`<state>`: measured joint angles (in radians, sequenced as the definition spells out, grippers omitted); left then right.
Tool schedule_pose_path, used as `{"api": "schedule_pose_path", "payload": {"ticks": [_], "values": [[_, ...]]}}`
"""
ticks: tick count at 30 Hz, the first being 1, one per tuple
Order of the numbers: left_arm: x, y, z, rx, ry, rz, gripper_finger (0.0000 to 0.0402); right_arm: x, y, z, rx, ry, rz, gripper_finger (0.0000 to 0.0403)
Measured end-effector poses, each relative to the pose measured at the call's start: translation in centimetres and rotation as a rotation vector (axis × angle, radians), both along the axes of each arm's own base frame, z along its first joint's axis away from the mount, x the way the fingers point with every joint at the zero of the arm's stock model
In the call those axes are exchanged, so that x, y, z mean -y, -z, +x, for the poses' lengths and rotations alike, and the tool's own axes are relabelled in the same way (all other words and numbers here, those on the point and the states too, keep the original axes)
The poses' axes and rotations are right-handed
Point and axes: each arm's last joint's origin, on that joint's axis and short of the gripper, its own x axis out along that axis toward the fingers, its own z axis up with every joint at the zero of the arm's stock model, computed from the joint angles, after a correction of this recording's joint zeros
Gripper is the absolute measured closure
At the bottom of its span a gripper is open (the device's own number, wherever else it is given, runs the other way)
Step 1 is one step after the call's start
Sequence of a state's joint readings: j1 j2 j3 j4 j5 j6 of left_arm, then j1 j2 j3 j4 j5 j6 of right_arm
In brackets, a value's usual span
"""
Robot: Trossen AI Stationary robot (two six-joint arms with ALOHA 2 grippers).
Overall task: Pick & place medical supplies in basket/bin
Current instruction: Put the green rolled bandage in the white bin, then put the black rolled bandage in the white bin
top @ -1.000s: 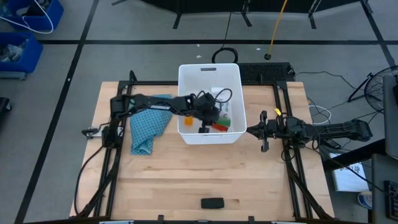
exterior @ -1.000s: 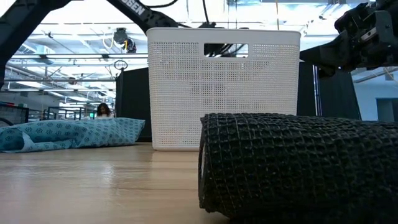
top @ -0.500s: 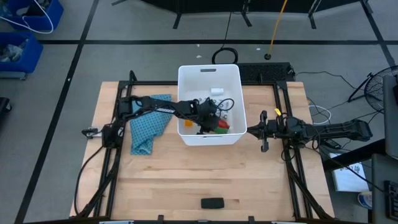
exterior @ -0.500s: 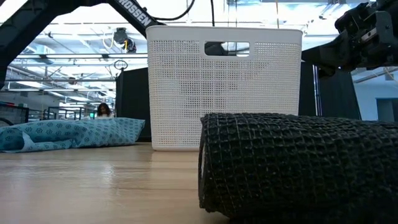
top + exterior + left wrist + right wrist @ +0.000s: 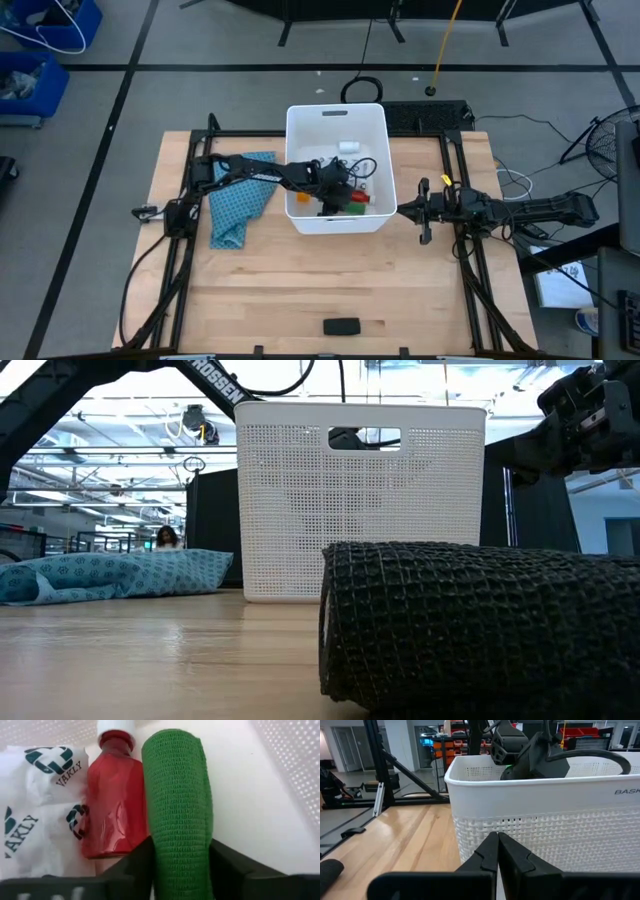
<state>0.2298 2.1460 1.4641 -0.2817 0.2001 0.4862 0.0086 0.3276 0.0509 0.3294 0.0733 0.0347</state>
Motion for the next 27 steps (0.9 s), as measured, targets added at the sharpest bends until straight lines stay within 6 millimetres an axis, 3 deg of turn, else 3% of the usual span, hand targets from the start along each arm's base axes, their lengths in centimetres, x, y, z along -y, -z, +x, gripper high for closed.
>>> {"api": "schedule_pose_path", "payload": {"ticks": [8, 12, 20, 24, 27], "values": [[-0.1, -0.5, -0.1, -0.018, -0.057, 0.083, 0.0124, 0.0, 0.0, 0.0, 0.001, 0.000, 0.006, 0.0403], [0.3, -2.6, -0.3, 0.031, -0.046, 0.086, 0.0079, 0.0, 0.0, 0.0, 0.001, 0.000, 0.006, 0.0403], [2.8, -10.8, -2.7, 0.156, -0.014, 0.130, 0.0047, 0.0, 0.2, 0.1, -0.017, 0.001, 0.007, 0.0403], [4.7, -16.7, -6.6, 0.176, -0.059, 0.204, 0.0063, 0.0, 0.1, 0.0, -0.011, -0.001, 0.023, 0.0403], [6.2, -20.3, -10.3, 0.180, -0.081, 0.206, 0.0101, 0.0, 0.2, 0.0, -0.014, 0.000, 0.032, 0.0403]]}}
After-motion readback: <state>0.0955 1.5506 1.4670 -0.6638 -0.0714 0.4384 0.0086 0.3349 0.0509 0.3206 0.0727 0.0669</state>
